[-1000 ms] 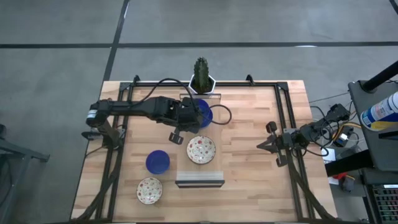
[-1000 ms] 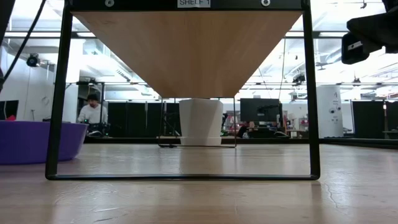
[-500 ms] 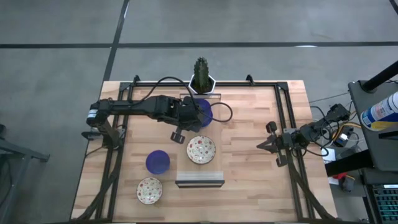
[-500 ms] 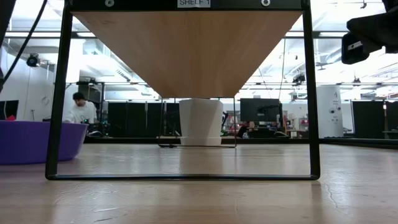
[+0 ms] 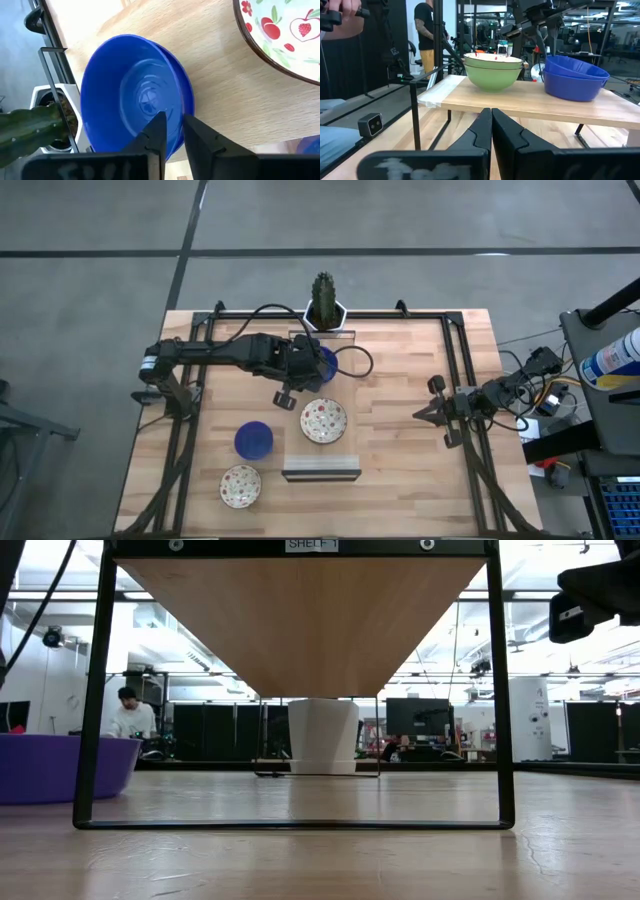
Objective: Pick & Place Mini bowls
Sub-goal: Stack the top blue bowl on top of the blue bowl on the shelf, then stack the blue bowl on top of the blue bowls on the shelf
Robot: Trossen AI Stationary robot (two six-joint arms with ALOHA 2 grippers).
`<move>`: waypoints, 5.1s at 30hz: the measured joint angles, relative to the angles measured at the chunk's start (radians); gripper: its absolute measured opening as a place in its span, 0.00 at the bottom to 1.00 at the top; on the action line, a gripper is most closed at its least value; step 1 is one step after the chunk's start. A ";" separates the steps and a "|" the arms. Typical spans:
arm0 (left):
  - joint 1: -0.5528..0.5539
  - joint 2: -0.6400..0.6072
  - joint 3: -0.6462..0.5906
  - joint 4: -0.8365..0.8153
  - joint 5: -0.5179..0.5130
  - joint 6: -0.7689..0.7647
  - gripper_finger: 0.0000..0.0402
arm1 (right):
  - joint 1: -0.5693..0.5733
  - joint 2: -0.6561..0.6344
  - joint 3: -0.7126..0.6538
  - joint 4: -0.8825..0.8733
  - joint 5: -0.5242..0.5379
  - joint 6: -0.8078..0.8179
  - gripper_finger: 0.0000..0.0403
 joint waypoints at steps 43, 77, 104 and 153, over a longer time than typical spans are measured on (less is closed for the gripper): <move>-0.023 -0.076 -0.010 -0.331 0.153 -0.606 0.17 | 0.000 0.000 0.000 0.000 0.000 0.000 0.02; -0.045 -0.568 -1.128 0.368 0.483 -1.151 0.17 | 0.000 0.000 0.000 0.000 0.000 0.000 0.02; -0.221 -0.582 -1.054 0.415 0.397 -1.188 0.17 | 0.000 0.000 0.000 0.000 0.000 0.000 0.02; -0.540 -0.286 -1.025 0.656 0.196 -1.397 0.16 | 0.000 0.000 0.000 0.000 0.000 0.000 0.02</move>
